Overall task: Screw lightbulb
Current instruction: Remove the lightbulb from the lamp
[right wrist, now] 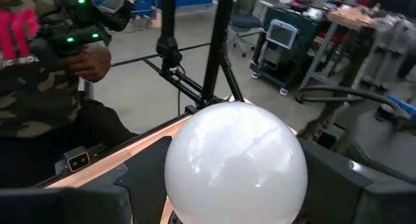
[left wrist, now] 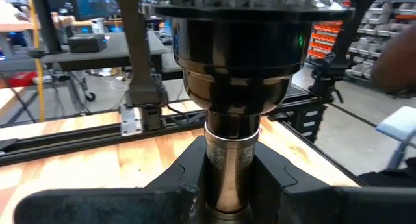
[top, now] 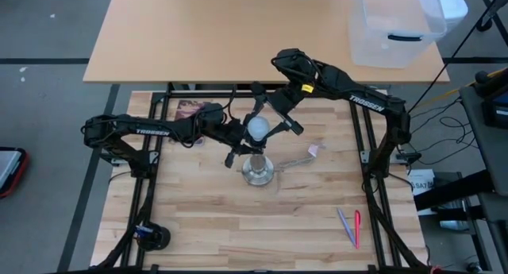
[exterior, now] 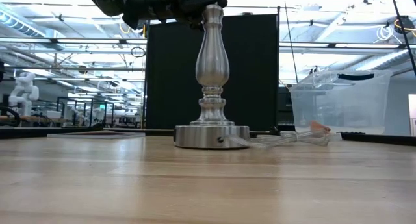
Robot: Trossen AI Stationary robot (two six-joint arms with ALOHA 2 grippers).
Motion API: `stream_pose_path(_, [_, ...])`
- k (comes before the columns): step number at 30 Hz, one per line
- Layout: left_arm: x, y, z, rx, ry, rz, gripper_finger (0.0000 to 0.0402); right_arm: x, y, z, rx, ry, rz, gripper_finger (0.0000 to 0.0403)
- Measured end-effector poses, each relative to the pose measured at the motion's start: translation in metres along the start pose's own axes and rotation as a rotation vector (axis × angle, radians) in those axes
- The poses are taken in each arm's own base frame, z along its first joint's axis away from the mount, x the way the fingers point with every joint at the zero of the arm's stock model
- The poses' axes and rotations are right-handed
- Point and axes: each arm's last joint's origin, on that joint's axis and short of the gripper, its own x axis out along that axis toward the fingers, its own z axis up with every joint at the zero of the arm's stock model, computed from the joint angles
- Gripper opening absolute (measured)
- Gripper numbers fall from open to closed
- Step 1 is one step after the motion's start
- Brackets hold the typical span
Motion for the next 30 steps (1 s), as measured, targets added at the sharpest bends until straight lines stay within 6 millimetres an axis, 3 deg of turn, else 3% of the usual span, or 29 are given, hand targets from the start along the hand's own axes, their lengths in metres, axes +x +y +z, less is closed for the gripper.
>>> stream_pose_path(18, [-0.001,-0.001,-0.001,0.007,-0.005,-0.081,0.0072,0.004,0.003,0.004,-0.101,-0.061,0.073,0.0272])
stream_pose_path(24, [-0.002,-0.001,-0.001,0.021,-0.009,-0.120,0.0072,0.017,0.006,0.005,-0.143,-0.079,0.107,0.0272])
stream_pose_path(30, [-0.002,-0.001,-0.002,0.025,-0.007,-0.140,0.0072,0.034,0.000,-0.001,-0.077,-0.084,0.115,0.0285])
